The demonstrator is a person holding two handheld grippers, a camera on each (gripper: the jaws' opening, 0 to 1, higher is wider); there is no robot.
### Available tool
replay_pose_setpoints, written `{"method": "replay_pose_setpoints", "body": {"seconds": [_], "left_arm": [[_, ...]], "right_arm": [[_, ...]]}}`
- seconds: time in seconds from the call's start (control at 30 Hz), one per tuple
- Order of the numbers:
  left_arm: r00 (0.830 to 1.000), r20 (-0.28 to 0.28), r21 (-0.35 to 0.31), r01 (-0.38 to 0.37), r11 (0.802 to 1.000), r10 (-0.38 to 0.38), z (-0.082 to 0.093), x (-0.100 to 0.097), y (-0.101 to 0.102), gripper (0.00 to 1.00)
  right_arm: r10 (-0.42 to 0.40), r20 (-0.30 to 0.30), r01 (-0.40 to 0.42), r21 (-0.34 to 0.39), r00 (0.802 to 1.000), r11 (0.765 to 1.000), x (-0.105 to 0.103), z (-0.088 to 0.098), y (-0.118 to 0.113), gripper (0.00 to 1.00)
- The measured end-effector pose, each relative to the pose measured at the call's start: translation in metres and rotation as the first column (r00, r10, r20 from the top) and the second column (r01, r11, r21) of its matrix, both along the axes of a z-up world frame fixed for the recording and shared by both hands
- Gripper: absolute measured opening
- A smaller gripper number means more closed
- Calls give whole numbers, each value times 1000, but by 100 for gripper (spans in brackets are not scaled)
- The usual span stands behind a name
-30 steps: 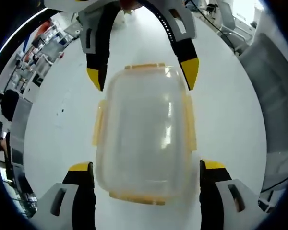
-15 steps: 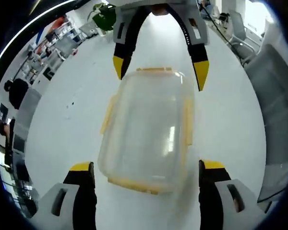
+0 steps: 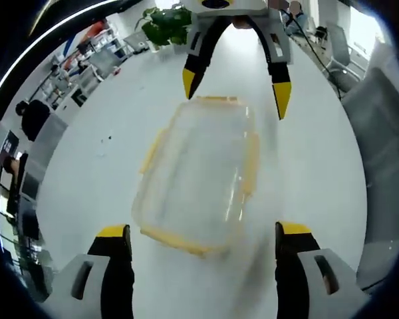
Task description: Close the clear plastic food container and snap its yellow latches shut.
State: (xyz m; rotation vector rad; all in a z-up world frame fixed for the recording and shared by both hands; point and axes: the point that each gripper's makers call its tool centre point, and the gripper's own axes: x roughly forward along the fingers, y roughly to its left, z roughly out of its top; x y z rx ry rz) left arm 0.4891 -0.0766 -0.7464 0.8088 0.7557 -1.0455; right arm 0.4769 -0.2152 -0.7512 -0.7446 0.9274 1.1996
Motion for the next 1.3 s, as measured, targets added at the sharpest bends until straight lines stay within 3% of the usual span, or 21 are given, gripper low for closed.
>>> {"method": "replay_pose_setpoints", "body": {"seconds": [0.1, 0.17, 0.27, 0.8, 1.1, 1.3], "left_arm": [[1000, 2, -14, -27, 1000, 27, 1, -2, 3, 88], [999, -7, -17, -37, 999, 36, 0, -7, 5, 88], [999, -5, -7, -31, 999, 31, -3, -13, 7, 89], [993, 1, -104, -118, 988, 119, 8, -32, 1, 88], [978, 50, -162, -193, 968, 204, 16, -38, 5, 88], [966, 66, -210, -230, 950, 249, 21, -42, 5, 88]], "right_arm": [[-24, 4, 24, 20, 1000, 1000, -4, 1, 0, 80], [-54, -26, 55, 54, 998, 997, -11, 2, 2, 79], [-60, -12, 60, 44, 998, 997, -15, -1, -1, 78], [-156, 16, 152, 144, 988, 978, -37, 4, 6, 78], [-269, 85, 240, 254, 959, 937, -36, 15, 5, 78], [-312, 114, 271, 282, 943, 920, -39, 18, 2, 79]]}}
